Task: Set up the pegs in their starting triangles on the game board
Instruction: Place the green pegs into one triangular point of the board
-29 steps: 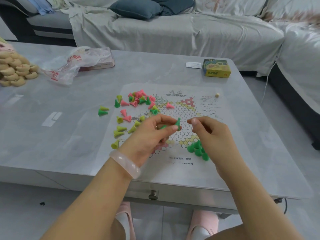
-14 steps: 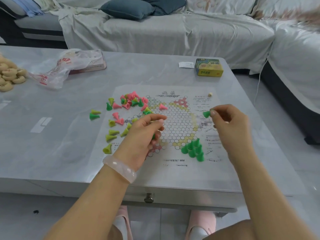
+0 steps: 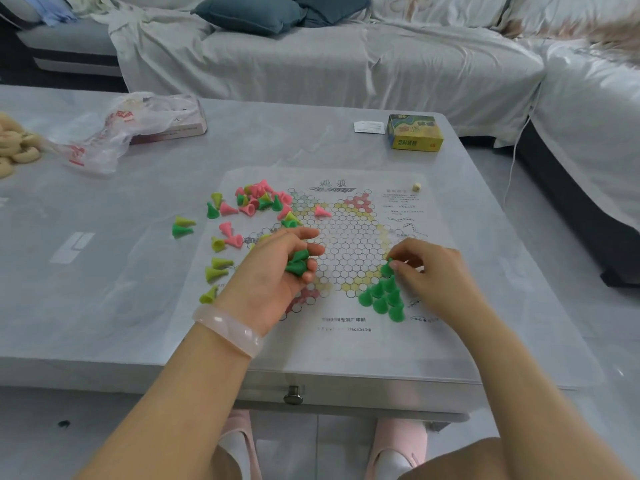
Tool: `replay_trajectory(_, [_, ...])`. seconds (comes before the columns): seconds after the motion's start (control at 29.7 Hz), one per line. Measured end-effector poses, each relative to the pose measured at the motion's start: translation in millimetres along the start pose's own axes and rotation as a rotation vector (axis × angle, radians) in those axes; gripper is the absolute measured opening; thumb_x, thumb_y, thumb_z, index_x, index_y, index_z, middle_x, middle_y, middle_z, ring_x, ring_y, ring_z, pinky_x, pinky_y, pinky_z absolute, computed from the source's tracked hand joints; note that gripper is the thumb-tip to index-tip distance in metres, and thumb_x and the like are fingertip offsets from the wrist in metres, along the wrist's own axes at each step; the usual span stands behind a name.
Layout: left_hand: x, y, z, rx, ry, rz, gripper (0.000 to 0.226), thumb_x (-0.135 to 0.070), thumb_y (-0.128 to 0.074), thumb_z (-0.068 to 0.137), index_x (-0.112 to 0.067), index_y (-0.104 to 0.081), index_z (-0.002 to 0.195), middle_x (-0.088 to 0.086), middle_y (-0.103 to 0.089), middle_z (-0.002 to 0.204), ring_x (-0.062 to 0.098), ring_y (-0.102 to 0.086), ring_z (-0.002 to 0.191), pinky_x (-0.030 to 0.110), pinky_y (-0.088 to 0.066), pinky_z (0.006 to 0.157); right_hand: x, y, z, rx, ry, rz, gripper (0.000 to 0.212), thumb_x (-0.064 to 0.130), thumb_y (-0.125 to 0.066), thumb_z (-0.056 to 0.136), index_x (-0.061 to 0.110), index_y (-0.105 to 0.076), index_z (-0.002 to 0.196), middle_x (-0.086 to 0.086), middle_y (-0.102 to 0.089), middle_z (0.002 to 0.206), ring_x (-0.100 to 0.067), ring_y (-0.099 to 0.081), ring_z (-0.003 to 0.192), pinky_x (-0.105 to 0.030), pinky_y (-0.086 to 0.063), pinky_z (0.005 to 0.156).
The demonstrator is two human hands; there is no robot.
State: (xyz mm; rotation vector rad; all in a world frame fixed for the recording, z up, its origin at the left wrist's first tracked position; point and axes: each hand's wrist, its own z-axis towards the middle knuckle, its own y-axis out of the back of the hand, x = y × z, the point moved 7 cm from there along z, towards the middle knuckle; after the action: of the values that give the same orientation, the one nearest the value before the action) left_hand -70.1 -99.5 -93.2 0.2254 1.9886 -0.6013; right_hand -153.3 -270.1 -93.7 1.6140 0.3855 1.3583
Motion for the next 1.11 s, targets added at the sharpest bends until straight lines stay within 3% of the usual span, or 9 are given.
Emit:
replay_trajectory(0.34, [-1.4,1.5,0.1,0.022,0.013,-0.036,0.024,0.003,-0.035,0.087,-0.006,-0.057,0.091,0.008,-0.055,0.074,0.013,-0.044,0.056,0.018,-0.037,0.045,0.6,-1.2,-1.3,0.027,0.006,-0.011,0.012,0.014,-0.057,0.085,0.025,-0.060,0.082,0.010,-0.061,0.081,-0.011,-0.056,0.081,-0.018,-0.037,0.074])
replay_trajectory(0.51, [-1.3,1.9,1.7,0.038,0.002,-0.027,0.034,0.013,-0.028,0.084,-0.006,-0.055,0.094,0.011,-0.056,0.082,0.013,-0.045,0.059,0.017,-0.041,0.046,-1.4,2.1,-4.2,0.058,-0.013,0.011,0.022,0.012,-0.053,0.088,0.022,-0.060,0.106,0.006,-0.062,0.092,-0.013,-0.057,0.086,-0.021,-0.042,0.081])
replay_trajectory(0.57, [-1.8,-1.7,1.3,0.062,-0.007,-0.020,0.034,0.014,-0.030,0.086,-0.008,-0.055,0.096,0.012,-0.059,0.087,0.013,-0.046,0.059,0.017,-0.042,0.047,2.5,13.7,-4.9,-0.048,-0.008,0.045,0.023,0.011,-0.052,0.089,0.020,-0.060,0.109,0.005,-0.061,0.093,-0.012,-0.057,0.086,-0.019,-0.044,0.080])
replay_trajectory(0.67, [0.2,-11.4,-0.6,0.132,-0.001,-0.007,0.032,0.010,-0.034,0.091,-0.010,-0.055,0.104,0.014,-0.064,0.098,0.011,-0.049,0.058,0.016,-0.045,0.048,17.3,30.5,-8.3,-0.265,0.017,0.191,0.019,0.011,-0.051,0.090,0.020,-0.063,0.101,0.008,-0.061,0.092,0.000,-0.056,0.081,-0.002,-0.040,0.068])
replay_trajectory(0.74, [3.0,-18.5,-3.3,0.187,0.008,0.011,0.028,0.003,-0.036,0.093,-0.011,-0.054,0.110,0.014,-0.066,0.100,0.010,-0.050,0.054,0.016,-0.046,0.048,37.0,27.8,-10.3,-0.283,0.106,0.244,0.018,0.011,-0.054,0.088,0.023,-0.064,0.098,0.010,-0.060,0.091,0.004,-0.055,0.082,0.000,-0.040,0.070])
replay_trajectory(0.88, [6.4,-22.2,-4.5,0.218,-0.030,0.150,0.018,-0.014,-0.045,0.094,-0.015,-0.052,0.111,0.009,-0.065,0.084,0.006,-0.042,0.043,0.016,-0.036,0.040,67.5,5.5,-11.5,-0.127,0.299,0.213,0.021,0.015,-0.059,0.085,0.024,-0.067,0.102,0.010,-0.056,0.092,-0.002,-0.054,0.083,-0.009,-0.042,0.073])
replay_trajectory(1.01, [1.1,-15.2,-0.6,0.153,-0.139,0.329,0.009,-0.021,-0.055,0.088,-0.013,-0.053,0.092,-0.001,-0.061,0.059,0.004,-0.036,0.034,0.019,-0.028,0.041,72.8,-7.4,-9.9,0.012,0.301,0.296,0.026,0.017,-0.056,0.088,0.027,-0.064,0.110,0.014,-0.054,0.094,-0.004,-0.053,0.084,-0.015,-0.045,0.075])
replay_trajectory(1.11, [-4.3,-10.9,0.5,0.110,-0.180,0.386,0.018,-0.022,-0.061,0.084,-0.011,-0.049,0.077,-0.002,-0.060,0.046,0.006,-0.034,0.031,0.015,-0.028,0.034,74.1,-12.1,-10.8,0.061,0.284,0.355,0.032,0.012,-0.053,0.089,0.029,-0.060,0.114,0.016,-0.053,0.097,-0.001,-0.051,0.087,-0.014,-0.044,0.074])
